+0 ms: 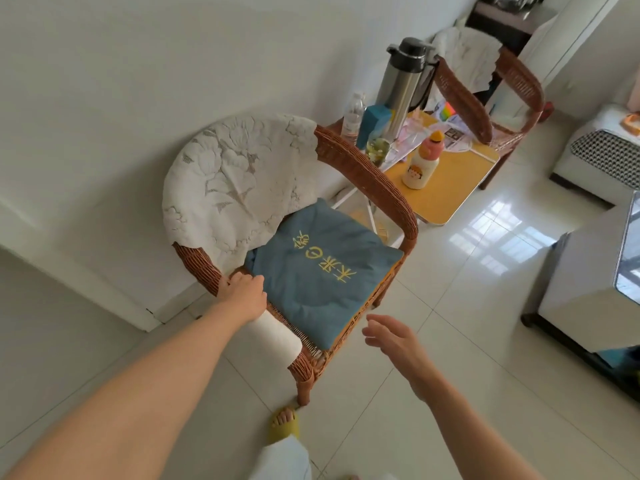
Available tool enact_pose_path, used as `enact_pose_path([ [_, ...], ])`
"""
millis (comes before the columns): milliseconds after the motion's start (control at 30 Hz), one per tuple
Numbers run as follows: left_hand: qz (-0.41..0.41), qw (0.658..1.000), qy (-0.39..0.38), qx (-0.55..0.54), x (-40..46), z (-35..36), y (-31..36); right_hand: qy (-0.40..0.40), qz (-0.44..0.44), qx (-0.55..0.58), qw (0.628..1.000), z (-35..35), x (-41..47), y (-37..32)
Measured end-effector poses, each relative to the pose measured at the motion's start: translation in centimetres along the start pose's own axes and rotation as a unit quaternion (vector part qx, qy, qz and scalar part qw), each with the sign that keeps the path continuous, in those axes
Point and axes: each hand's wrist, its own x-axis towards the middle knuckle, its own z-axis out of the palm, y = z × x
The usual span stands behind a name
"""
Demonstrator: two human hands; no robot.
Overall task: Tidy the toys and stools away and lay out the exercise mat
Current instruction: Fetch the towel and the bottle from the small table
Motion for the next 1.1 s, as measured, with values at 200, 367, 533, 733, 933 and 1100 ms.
enact_pose_path([
  [200,-0.052,0.993,-0.029,0.101,1.9,1.8,-1.1,-0.016,0.023,-0.046,0.999,0.5,3.2,-0.3],
  [367,-0.051,0.998,-0.013,0.031,2.2,2.6,-0.5,-0.042,0.039,-0.08,0.995,0.2,4.5,-0.1],
  [533,-0.013,0.977,-0.028,-0.212,1.6,0.7,0.9,-0.047,0.038,-0.081,0.995,-0.4,5.8,-0.7],
  [733,0.129,0.889,0.094,-0.43,-2.4,-6.9,4.6,-0.037,0.066,0.025,0.997,-1.6,6.3,-2.3],
  [933,0.177,0.805,0.145,-0.547,-3.5,-12.7,7.0,-0.029,0.033,0.194,0.98,-2.9,6.5,-5.9],
  [1100,0.142,0.811,0.201,-0.531,-3.1,-14.5,7.5,0.007,0.006,0.292,0.956,-5.1,6.2,-8.0],
])
